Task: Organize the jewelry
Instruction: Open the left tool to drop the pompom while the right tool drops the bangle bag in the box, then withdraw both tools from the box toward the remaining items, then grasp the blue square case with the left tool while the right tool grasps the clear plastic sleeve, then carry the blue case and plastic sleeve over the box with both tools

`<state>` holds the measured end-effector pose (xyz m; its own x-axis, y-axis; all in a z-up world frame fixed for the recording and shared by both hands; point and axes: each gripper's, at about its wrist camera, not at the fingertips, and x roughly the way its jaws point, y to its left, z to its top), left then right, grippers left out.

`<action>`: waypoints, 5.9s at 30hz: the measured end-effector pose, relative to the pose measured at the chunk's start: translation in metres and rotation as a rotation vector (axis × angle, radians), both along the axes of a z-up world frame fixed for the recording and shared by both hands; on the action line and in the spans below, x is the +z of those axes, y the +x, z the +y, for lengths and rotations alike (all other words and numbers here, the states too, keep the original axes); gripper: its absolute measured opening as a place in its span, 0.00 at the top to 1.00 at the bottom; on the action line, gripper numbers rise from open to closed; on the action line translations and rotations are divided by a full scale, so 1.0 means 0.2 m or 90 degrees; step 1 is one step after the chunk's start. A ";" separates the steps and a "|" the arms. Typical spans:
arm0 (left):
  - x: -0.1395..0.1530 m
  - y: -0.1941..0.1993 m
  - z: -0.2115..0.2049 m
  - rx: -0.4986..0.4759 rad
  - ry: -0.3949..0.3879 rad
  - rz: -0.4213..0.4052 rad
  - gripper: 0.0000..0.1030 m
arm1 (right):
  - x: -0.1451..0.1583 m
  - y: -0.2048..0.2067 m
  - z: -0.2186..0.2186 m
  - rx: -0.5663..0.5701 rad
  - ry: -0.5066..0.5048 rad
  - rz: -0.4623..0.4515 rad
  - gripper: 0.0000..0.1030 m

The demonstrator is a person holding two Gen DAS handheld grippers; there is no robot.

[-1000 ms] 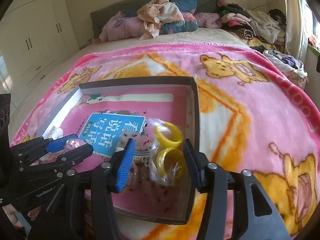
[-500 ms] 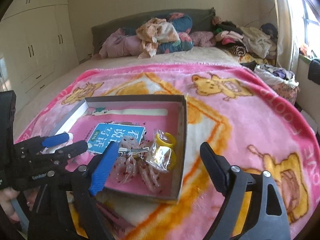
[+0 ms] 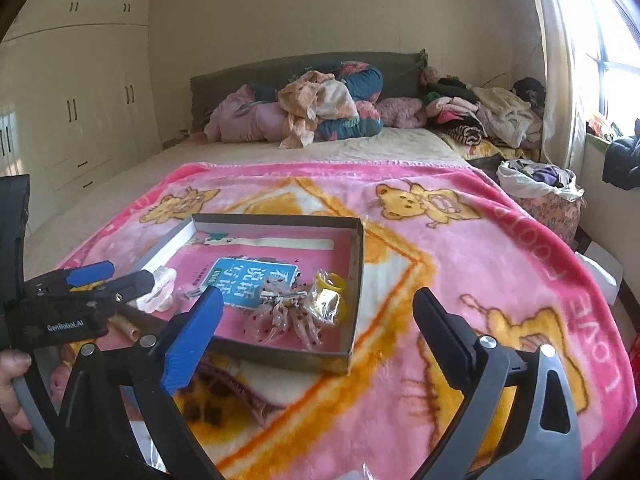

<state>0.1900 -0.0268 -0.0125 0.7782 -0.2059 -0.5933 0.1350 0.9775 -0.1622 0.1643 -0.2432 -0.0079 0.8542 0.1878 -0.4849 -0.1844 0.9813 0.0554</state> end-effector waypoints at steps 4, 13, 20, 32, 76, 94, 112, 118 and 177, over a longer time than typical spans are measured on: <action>0.02 -0.06 0.03 0.006 -0.007 -0.008 0.13 | 0.01 -0.07 0.01 0.001 -0.008 -0.010 0.09; 0.04 -0.16 0.08 0.010 -0.010 -0.021 0.13 | 0.00 -0.19 0.01 0.009 -0.019 -0.021 0.08; 0.04 -0.22 0.12 0.015 -0.013 -0.025 0.13 | 0.00 -0.25 -0.01 0.008 -0.019 -0.025 0.08; -0.03 -0.29 0.09 -0.004 0.007 -0.012 0.13 | -0.06 -0.36 -0.03 0.005 -0.018 -0.016 0.08; -0.35 -0.26 -0.05 -0.055 0.040 0.064 0.13 | -0.48 -0.40 0.00 -0.009 -0.003 0.137 0.08; -0.40 -0.23 -0.08 -0.064 0.045 0.080 0.37 | -0.55 -0.32 0.03 -0.009 -0.029 0.158 0.59; -0.33 -0.27 -0.07 -0.079 0.032 0.069 0.63 | -0.45 -0.39 0.04 0.031 0.005 0.129 0.66; -0.27 -0.29 -0.04 -0.073 0.023 0.054 0.63 | -0.40 -0.40 0.07 0.038 0.005 0.116 0.66; -0.09 0.14 0.04 -0.018 0.012 0.012 0.63 | -0.14 0.33 0.16 0.058 0.002 0.057 0.66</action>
<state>0.2188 -0.0198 -0.0303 0.7615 -0.2157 -0.6113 0.1591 0.9764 -0.1463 0.2300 -0.2108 -0.0361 0.7864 0.2643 -0.5584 -0.2671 0.9605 0.0784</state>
